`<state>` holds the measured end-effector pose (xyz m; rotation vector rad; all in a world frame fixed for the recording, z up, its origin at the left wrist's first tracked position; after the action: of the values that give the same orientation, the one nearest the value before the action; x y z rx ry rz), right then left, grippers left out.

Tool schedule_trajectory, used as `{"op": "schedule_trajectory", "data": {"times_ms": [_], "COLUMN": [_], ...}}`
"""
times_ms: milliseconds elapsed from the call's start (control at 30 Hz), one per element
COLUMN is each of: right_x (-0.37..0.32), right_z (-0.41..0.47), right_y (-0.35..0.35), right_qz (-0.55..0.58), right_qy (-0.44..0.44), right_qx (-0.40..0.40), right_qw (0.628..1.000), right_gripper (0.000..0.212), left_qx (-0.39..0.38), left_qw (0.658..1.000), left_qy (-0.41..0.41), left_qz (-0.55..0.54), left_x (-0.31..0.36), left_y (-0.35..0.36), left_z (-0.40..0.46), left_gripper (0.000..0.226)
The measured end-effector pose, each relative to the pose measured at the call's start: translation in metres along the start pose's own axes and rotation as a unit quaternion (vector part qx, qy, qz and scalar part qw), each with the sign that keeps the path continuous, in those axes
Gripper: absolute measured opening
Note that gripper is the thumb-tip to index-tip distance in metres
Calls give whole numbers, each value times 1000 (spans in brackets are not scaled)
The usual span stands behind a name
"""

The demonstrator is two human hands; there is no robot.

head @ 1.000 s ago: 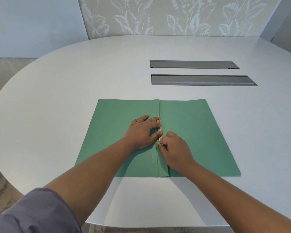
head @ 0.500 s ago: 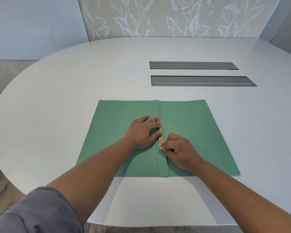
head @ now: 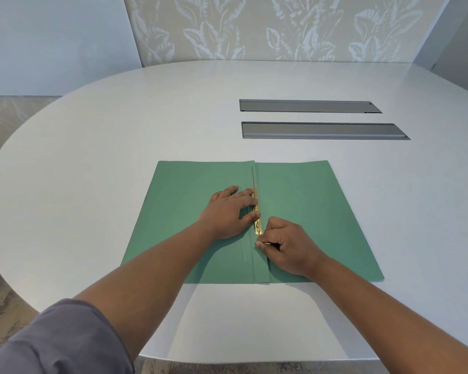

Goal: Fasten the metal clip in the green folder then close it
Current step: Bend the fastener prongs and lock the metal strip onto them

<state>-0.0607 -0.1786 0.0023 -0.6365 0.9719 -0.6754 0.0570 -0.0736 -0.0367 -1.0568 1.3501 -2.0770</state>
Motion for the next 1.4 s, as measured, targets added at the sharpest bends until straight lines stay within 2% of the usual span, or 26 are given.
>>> {"op": "schedule_trajectory", "data": {"times_ms": [133,300,567,833,1067,1167,1400], "right_x": [-3,-6,-3,31,65,75,85], "right_z": [-3,-7,-6,4,15,27,58], "right_y": [-2,-3,1,-9,0,5,12], "right_qz": [5,7,12,125,179,207,193], "right_qy": [-17,-20,-22,140,320,347,334], "right_qx": [-12,-10,13,69,104,94,84], "right_qw": [1000,1000,1000,980,925,910,919], "right_gripper": [15,31,8,15,8,20,28], "left_qx": [0,1,2,0,3,7,14], "left_qw": [1000,1000,1000,1000,1000,1000,1000], "left_qy": [2,3,2,2,0,1,4], "left_qz": [5,10,8,8,-1,2,2], "left_x": [0,-1,-1,-2,-1,-1,-2], "left_y": [0,2,3,2,2,1,2], "left_z": [0,0,0,1,0,2,2], "left_gripper": [56,58,59,62,58,58,59]}}
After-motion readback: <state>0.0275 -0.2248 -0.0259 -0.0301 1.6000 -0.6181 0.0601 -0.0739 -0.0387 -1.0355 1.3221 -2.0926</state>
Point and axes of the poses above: each hand's wrist, its own z-axis towards the middle knuckle, its own y-axis out of the palm, x = y × z, the point moved 8 cm from there along z, towards the middle knuckle, and after that the axes turned 10 degrees about x, right-handed, at the moved point
